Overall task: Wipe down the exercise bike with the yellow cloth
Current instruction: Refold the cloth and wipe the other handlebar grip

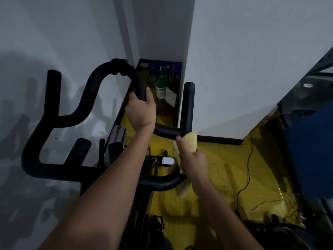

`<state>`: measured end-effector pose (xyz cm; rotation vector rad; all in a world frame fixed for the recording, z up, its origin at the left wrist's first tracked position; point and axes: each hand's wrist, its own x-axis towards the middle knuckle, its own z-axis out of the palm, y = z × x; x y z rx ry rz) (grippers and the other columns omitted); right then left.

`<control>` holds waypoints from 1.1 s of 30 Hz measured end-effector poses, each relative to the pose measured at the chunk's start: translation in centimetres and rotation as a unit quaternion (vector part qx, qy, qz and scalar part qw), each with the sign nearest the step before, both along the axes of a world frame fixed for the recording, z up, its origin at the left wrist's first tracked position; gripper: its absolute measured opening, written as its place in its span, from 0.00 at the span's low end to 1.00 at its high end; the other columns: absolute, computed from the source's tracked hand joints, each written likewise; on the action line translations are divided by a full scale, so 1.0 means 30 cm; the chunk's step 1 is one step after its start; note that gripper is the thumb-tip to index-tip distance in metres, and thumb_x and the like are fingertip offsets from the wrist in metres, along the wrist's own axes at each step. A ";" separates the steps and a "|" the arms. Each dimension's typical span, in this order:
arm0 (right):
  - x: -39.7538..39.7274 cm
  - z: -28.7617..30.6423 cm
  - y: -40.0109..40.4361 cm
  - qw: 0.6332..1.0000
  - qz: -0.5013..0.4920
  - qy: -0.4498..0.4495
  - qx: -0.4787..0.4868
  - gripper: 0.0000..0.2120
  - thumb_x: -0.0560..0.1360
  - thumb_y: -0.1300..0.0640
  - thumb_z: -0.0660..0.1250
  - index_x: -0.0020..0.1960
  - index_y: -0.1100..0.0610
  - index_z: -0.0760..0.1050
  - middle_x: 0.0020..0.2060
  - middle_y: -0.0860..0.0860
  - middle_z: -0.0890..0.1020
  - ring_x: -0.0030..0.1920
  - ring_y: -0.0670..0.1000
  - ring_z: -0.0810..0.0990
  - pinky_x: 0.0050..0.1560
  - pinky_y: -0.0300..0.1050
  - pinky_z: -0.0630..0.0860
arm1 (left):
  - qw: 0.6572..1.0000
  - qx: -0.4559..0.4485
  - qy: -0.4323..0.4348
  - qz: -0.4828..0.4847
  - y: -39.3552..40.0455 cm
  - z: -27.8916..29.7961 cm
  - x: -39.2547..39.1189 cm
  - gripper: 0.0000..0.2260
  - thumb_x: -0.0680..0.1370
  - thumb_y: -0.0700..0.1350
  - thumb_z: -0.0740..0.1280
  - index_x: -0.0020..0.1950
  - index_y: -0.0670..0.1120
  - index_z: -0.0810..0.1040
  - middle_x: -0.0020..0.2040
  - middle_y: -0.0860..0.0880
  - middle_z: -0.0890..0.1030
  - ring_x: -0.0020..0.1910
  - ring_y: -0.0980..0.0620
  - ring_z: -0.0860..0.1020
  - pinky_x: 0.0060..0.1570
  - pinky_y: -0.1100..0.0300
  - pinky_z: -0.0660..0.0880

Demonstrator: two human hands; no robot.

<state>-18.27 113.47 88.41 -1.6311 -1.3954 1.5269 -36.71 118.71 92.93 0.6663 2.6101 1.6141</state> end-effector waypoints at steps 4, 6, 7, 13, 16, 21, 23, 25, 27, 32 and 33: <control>0.034 -0.020 -0.111 0.998 -0.003 0.056 -0.011 0.28 0.73 0.29 0.65 0.49 0.54 0.80 0.38 0.55 0.86 0.38 0.54 0.86 0.42 0.54 0.83 | 1.000 0.002 0.004 -0.005 0.001 -0.004 0.000 0.18 0.80 0.59 0.62 0.48 0.44 0.75 0.35 0.53 0.76 0.30 0.59 0.73 0.24 0.67 0.63; 0.039 -0.013 -0.103 0.998 0.001 0.057 0.000 0.27 0.75 0.30 0.61 0.49 0.54 0.80 0.38 0.53 0.86 0.39 0.54 0.86 0.42 0.52 0.84 | 1.000 0.006 0.003 -0.008 0.001 -0.005 -0.005 0.17 0.80 0.59 0.62 0.48 0.44 0.74 0.35 0.54 0.75 0.30 0.61 0.73 0.24 0.68 0.63; 0.039 -0.004 -0.087 0.999 0.001 0.050 0.020 0.27 0.76 0.31 0.59 0.49 0.54 0.80 0.38 0.52 0.86 0.40 0.53 0.86 0.42 0.50 0.84 | 1.000 0.009 0.003 -0.010 0.000 -0.007 -0.010 0.18 0.80 0.59 0.62 0.49 0.43 0.75 0.35 0.53 0.76 0.30 0.60 0.74 0.24 0.69 0.63; -0.004 0.097 0.107 0.987 -0.095 0.029 0.126 0.26 0.83 0.36 0.50 0.69 0.54 0.67 0.62 0.49 0.64 0.60 0.52 0.69 0.61 0.51 0.67 | 1.000 0.026 0.006 -0.015 0.003 -0.010 -0.029 0.18 0.80 0.58 0.63 0.53 0.42 0.76 0.39 0.51 0.79 0.31 0.61 0.74 0.24 0.72 0.63; -0.037 0.170 0.211 0.982 -0.114 0.049 0.145 0.25 0.83 0.39 0.54 0.68 0.58 0.63 0.62 0.51 0.66 0.62 0.53 0.69 0.61 0.54 0.69 | 1.000 0.024 0.011 -0.015 0.003 -0.009 -0.022 0.18 0.80 0.58 0.63 0.52 0.42 0.76 0.39 0.51 0.79 0.30 0.62 0.74 0.22 0.71 0.64; -0.031 0.220 0.302 0.988 -0.075 0.070 0.113 0.18 0.77 0.46 0.57 0.62 0.54 0.61 0.57 0.51 0.69 0.57 0.54 0.72 0.58 0.54 0.72 | 0.999 0.027 0.013 -0.016 0.001 -0.010 -0.027 0.18 0.80 0.58 0.63 0.52 0.43 0.76 0.40 0.50 0.80 0.32 0.58 0.77 0.25 0.70 0.66; 0.002 0.216 0.320 0.988 -0.037 0.038 0.143 0.12 0.82 0.50 0.58 0.62 0.55 0.64 0.50 0.48 0.73 0.52 0.50 0.74 0.48 0.46 0.71 | 0.999 0.028 0.012 -0.015 0.002 -0.010 -0.026 0.17 0.80 0.58 0.63 0.51 0.43 0.76 0.38 0.51 0.79 0.32 0.59 0.76 0.25 0.69 0.65; 0.042 0.213 0.335 0.980 -0.029 -0.009 0.198 0.10 0.82 0.51 0.62 0.61 0.54 0.70 0.45 0.44 0.75 0.44 0.43 0.74 0.40 0.40 0.70 | 1.000 0.025 0.010 -0.015 0.002 -0.008 -0.023 0.17 0.80 0.57 0.63 0.50 0.43 0.75 0.37 0.52 0.77 0.31 0.61 0.75 0.24 0.69 0.65; 0.070 0.220 0.345 0.965 -0.033 -0.051 0.256 0.08 0.79 0.52 0.67 0.57 0.52 0.73 0.41 0.43 0.76 0.40 0.41 0.74 0.36 0.38 0.70 | 1.000 0.024 0.009 -0.015 0.002 -0.006 -0.023 0.16 0.80 0.57 0.63 0.50 0.43 0.75 0.37 0.53 0.77 0.31 0.61 0.75 0.25 0.69 0.65; 0.084 0.252 0.352 0.910 -0.098 -0.124 0.384 0.07 0.80 0.51 0.68 0.52 0.50 0.69 0.38 0.45 0.76 0.36 0.44 0.74 0.33 0.40 0.67 | 0.999 0.027 0.013 -0.011 0.002 -0.010 -0.025 0.17 0.80 0.58 0.63 0.50 0.43 0.75 0.37 0.52 0.78 0.32 0.58 0.77 0.25 0.67 0.67; 0.070 0.254 0.359 0.904 -0.109 -0.123 0.394 0.08 0.80 0.50 0.67 0.53 0.50 0.70 0.40 0.47 0.77 0.37 0.46 0.75 0.34 0.40 0.67 | 0.999 0.029 0.014 -0.012 0.002 -0.010 -0.025 0.17 0.80 0.58 0.63 0.50 0.43 0.75 0.37 0.52 0.79 0.32 0.58 0.78 0.25 0.67 0.67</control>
